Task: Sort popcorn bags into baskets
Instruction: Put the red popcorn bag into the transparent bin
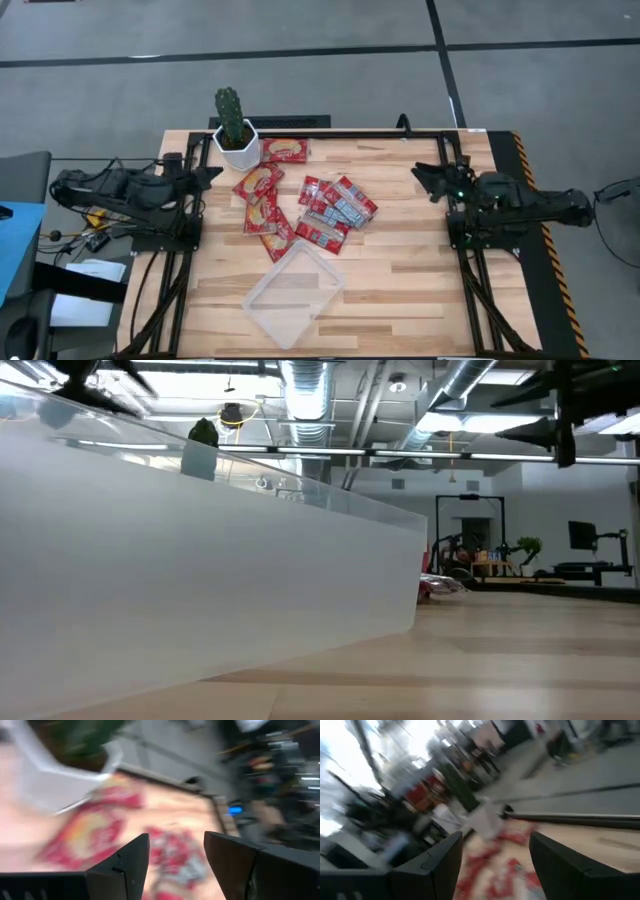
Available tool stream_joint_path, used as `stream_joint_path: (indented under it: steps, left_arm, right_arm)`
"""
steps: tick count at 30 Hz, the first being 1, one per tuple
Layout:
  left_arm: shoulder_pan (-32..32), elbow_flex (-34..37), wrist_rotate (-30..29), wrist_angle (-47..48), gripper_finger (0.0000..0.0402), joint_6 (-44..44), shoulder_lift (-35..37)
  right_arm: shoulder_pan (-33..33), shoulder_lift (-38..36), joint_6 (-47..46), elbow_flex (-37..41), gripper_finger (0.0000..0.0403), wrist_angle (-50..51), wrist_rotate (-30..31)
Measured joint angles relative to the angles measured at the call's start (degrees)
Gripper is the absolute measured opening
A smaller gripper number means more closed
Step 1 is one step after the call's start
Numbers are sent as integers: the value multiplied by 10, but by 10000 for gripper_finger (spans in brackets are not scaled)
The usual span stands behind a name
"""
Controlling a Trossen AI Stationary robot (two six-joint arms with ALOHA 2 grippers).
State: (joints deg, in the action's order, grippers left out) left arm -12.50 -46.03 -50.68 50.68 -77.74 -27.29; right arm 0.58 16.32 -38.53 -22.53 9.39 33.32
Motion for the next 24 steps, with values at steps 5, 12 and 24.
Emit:
stream_joint_path:
  steps: [5,12,24]
  left_arm:
    - [36,-3,80,116,178,-108,-45]
    - [95,59,143,82,180,-125,-76]
    - [207,278,242,-182,270,-185,-76]
  right_arm:
    - [39,144,3,-80,255,34,-2]
    - [90,282,22,-145,255,37,-74]
    - [135,335,-1,-160,255,33,-139]
